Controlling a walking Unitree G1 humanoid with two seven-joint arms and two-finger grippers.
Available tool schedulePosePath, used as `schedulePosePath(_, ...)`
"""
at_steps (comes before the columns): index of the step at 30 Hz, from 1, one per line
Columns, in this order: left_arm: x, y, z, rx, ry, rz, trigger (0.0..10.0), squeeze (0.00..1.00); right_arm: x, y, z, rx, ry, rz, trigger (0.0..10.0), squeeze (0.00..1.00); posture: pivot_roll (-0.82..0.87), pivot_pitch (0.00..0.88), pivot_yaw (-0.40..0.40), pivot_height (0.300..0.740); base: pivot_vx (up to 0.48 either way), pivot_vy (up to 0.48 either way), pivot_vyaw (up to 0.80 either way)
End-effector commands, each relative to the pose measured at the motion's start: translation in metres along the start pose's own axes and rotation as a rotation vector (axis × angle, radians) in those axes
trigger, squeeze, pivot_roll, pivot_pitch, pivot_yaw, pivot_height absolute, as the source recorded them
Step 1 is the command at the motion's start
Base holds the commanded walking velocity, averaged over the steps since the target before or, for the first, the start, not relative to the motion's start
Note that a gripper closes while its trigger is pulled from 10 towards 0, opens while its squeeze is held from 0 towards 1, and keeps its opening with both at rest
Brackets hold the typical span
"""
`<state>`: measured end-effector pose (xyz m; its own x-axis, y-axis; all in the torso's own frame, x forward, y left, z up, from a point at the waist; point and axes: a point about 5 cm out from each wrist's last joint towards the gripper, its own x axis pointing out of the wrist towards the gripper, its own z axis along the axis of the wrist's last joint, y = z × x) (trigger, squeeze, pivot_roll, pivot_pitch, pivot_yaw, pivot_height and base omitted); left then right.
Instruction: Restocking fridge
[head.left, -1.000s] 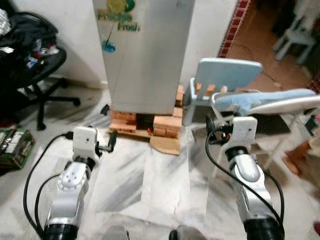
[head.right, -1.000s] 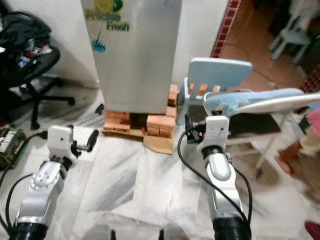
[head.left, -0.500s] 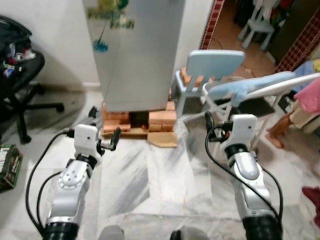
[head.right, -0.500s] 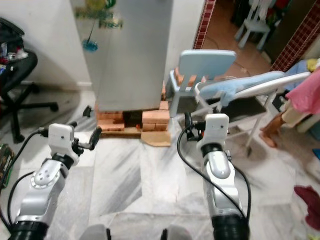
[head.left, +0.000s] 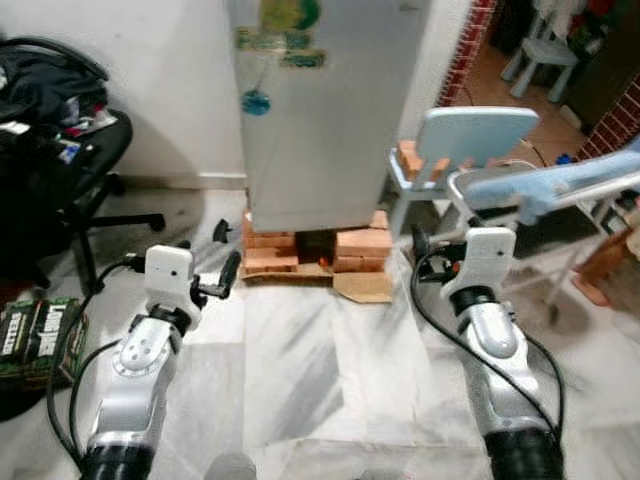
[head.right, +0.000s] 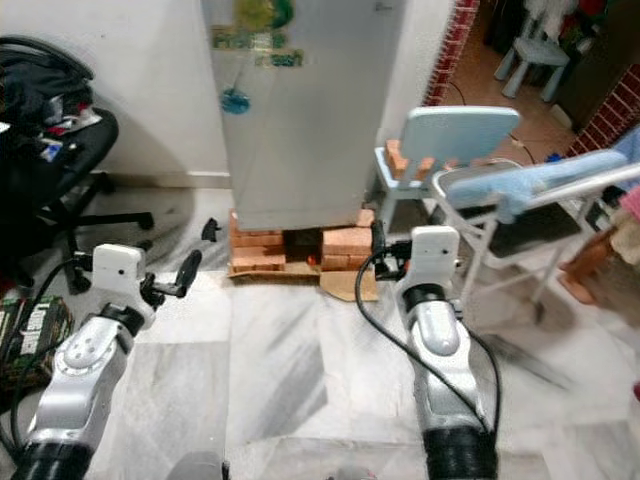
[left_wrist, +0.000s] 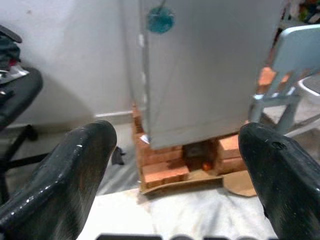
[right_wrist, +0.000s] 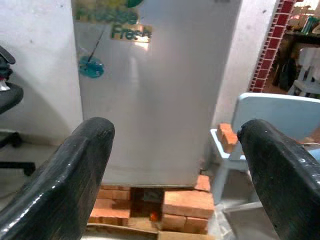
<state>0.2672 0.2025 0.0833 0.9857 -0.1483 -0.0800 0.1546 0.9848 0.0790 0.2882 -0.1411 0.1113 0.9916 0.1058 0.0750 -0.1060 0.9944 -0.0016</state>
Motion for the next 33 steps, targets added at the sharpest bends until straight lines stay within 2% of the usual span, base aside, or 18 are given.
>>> schedulePosePath(1,0.0032,-0.0100,0.0017,-0.014,-0.008,-0.028,10.0,0.00,-0.0033,-0.0135,-0.0006,-0.021,0.004,-0.039,10.0,0.00,0.02,0.041,-0.066,0.740,0.368,0.311,0.00)
schedulePosePath(12,0.0030,-0.0081,0.0012,-0.024,-0.010,-0.008,10.0,0.00,-0.0025,-0.0129,-0.0009,-0.023,0.005,-0.038,10.0,0.00,0.02,0.046,-0.067,0.740,0.364,0.312,0.00)
schedulePosePath(33,0.0097,-0.0096,0.0043,-0.019,-0.022,0.002,10.0,0.00,0.0038,-0.0133,0.0011,-0.032,-0.007,-0.039,10.0,0.00,0.02,0.037,-0.066,0.740,0.328,0.350,-0.56)
